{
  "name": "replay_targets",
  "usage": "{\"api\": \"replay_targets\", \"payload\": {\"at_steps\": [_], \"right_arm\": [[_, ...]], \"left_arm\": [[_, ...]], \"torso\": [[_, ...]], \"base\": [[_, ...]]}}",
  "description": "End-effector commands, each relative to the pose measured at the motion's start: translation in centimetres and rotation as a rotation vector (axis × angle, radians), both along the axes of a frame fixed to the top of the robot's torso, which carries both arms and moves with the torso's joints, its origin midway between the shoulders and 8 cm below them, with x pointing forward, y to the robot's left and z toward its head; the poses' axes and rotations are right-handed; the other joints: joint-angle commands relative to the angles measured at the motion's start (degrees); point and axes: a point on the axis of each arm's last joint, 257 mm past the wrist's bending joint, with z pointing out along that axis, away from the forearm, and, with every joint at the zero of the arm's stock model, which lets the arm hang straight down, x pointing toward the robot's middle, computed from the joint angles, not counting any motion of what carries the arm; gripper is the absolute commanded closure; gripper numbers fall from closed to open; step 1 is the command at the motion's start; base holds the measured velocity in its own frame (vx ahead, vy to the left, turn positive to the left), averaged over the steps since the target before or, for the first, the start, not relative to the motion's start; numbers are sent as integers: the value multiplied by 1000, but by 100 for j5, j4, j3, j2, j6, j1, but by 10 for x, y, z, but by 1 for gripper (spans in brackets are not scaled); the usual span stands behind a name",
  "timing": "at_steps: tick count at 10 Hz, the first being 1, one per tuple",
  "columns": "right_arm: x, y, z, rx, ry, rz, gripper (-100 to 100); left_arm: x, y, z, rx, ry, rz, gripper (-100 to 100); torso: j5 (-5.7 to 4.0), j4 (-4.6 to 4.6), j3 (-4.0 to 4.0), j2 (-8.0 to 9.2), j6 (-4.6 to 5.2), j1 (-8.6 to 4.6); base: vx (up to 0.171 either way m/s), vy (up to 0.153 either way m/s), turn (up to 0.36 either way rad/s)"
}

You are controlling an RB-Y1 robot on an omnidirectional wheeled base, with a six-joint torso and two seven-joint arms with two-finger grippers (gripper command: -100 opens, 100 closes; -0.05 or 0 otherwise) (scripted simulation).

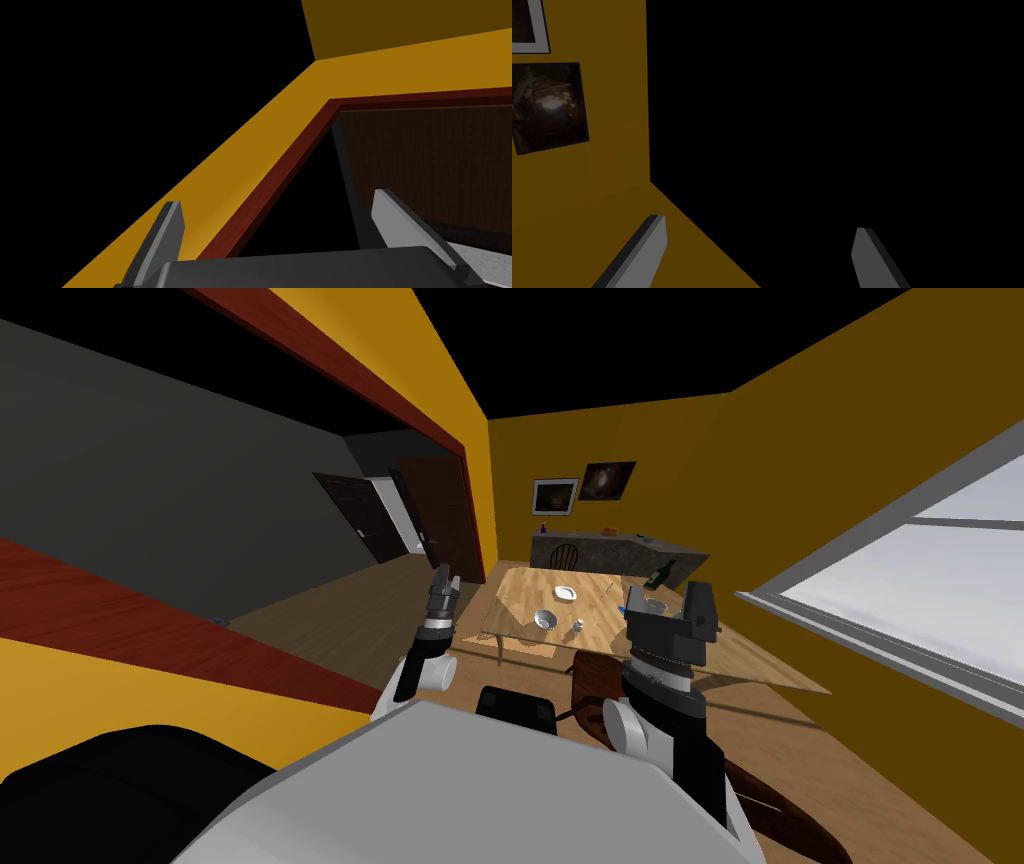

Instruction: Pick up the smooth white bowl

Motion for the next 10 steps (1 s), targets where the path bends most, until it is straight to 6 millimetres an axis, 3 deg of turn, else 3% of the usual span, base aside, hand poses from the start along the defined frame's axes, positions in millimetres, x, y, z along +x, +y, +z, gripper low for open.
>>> {"api": "replay_targets", "payload": {"at_steps": [1, 4, 8, 10], "right_arm": [[3, 3, -6, -43, 26, 1, -100], [13, 4, -31, -162, 119, -24, -100], [27, -14, -90, -353, 312, -115, -100], [28, -14, -90, -356, 312, -116, -100]], "left_arm": [[0, 0, 0, 0, 0, 0, 0], [0, 0, 0, 0, 0, 0, 0], [0, 0, 0, 0, 0, 0, 0], [0, 0, 0, 0, 0, 0, 0]], "torso": [[0, 0, 0, 0, 0, 0], [1, 3, 8, 15, -1, 3], [1, 0, 0, -1, 0, 3], [1, 0, -1, -2, 0, 5]], "base": [[-16, 6, 28], [-42, 14, 61], [-6, 16, 53], [1, 13, 38]]}}
